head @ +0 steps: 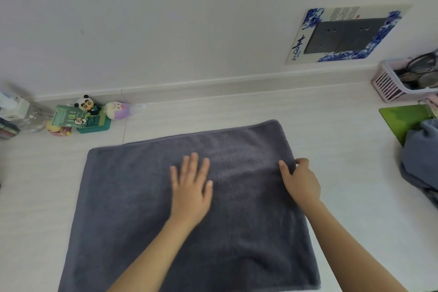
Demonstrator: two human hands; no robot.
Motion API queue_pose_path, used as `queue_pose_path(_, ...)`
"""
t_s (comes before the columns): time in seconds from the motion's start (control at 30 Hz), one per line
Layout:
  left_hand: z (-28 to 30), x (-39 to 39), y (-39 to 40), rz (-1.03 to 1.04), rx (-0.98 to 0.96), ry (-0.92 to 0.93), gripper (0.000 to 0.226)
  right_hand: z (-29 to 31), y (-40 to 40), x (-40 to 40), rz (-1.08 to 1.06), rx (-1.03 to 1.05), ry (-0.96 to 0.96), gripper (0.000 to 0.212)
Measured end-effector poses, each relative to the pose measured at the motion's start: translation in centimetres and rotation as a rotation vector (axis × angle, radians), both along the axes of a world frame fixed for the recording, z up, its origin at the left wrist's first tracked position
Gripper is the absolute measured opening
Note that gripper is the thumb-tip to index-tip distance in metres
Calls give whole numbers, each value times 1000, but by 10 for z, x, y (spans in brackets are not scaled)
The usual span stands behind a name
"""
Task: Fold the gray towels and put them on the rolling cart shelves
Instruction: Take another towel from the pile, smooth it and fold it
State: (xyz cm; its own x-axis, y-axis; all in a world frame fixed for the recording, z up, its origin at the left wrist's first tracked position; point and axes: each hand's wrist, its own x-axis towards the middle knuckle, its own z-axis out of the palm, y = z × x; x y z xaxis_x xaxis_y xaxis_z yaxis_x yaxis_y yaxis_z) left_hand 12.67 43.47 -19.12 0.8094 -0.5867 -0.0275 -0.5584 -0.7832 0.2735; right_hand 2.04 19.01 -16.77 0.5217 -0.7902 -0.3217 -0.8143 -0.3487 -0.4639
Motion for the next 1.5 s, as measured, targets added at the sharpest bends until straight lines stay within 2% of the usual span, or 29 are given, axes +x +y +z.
queue_pose_path(0.07,-4,-25,-28,-226,12,22,57,-1,11,-12,-14,58,-28,52)
queue_pose_path(0.1,-7,-33,-37,-276,53,20,56,0,16,-15,-16,107,-63,51)
queue_pose_path(0.2,-16,-38,-46,-282,176,-27,57,4,20,-22,-22,251,-137,47)
queue_pose_path(0.37,-16,-38,-48,-251,195,-29,61,15,11,-30,-89,48,-129,34)
queue_pose_path(0.43,-17,-39,-47,-260,198,-31,61,14,14,-35,-125,221,-133,41)
queue_pose_path(0.53,-18,-38,-46,-259,192,-36,61,22,9,-52,-308,729,-229,50)
queue_pose_path(0.57,-18,-38,-47,-252,190,-36,61,25,6,-59,-324,836,-238,50)
queue_pose_path(0.67,-19,-38,-47,-250,187,-33,61,20,10,-77,-311,915,-238,45)
queue_pose_path(0.73,-20,-37,-47,-251,188,-38,61,14,21,-83,-330,962,-313,40)
queue_pose_path(0.83,-20,-38,-47,-254,193,-43,61,11,38,-83,-363,1014,-396,44)
queue_pose_path(1.13,-21,-37,-47,-268,167,-41,61,17,52,-75,-445,845,-454,29)
queue_pose_path(1.23,-20,-36,-45,-270,152,-39,61,22,46,-82,-519,773,-467,33)
queue_pose_path(1.27,-19,-36,-45,-273,147,-43,61,23,43,-84,-524,690,-448,36)
queue_pose_path(1.33,-20,-36,-45,-281,139,-49,62,23,36,-89,-455,418,-297,42)
queue_pose_path(1.4,-20,-36,-44,-289,147,-48,62,24,35,-91,-339,140,-24,45)
queue_pose_path(1.43,-22,-36,-44,-291,156,-55,62,24,37,-90,-277,49,79,45)
queue_pose_path(1.5,-21,-36,-46,-294,172,-80,61,17,41,-89,-183,-35,141,45)
